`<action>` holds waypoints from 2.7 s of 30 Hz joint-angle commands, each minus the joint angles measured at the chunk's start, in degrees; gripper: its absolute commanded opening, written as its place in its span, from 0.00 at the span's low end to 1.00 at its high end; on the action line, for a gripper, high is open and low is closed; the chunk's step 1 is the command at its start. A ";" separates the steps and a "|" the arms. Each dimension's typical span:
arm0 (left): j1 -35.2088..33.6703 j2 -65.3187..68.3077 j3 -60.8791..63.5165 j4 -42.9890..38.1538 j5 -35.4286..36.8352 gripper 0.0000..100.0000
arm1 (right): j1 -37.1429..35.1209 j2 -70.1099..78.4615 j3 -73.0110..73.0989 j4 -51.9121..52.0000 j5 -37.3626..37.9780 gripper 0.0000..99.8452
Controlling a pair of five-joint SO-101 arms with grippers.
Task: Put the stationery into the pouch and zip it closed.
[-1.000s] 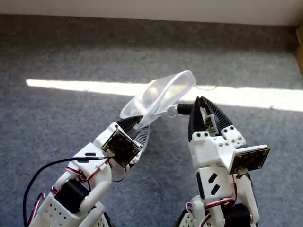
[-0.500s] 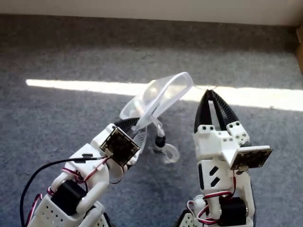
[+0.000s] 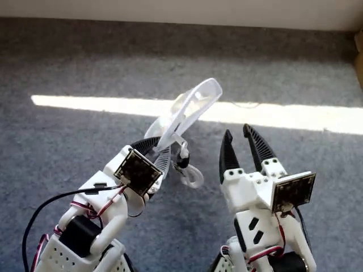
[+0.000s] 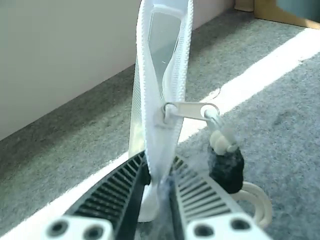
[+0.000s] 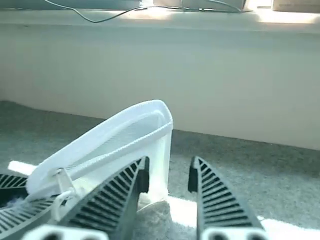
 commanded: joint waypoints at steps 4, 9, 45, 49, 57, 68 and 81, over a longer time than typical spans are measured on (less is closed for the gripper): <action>-2.95 0.22 -2.68 0.35 0.62 0.01 | -12.97 0.40 -3.30 4.18 0.18 0.13; -3.21 0.22 -2.68 0.35 0.62 0.01 | -18.95 2.15 -2.15 3.82 0.00 0.16; -3.12 0.22 -2.33 0.44 0.35 0.01 | -20.09 8.57 17.98 -19.21 4.04 0.16; -3.12 0.22 -2.33 0.53 0.35 0.01 | -20.00 8.57 19.12 -21.49 3.96 0.16; -3.12 0.22 -2.33 0.53 0.35 0.01 | -19.91 8.48 19.47 -21.58 4.13 0.16; -3.12 0.22 -2.33 0.53 0.35 0.01 | -11.30 8.13 19.47 -21.67 4.13 0.01; -3.21 0.22 -2.51 0.53 0.35 0.01 | -1.54 8.40 19.91 -31.08 3.96 0.01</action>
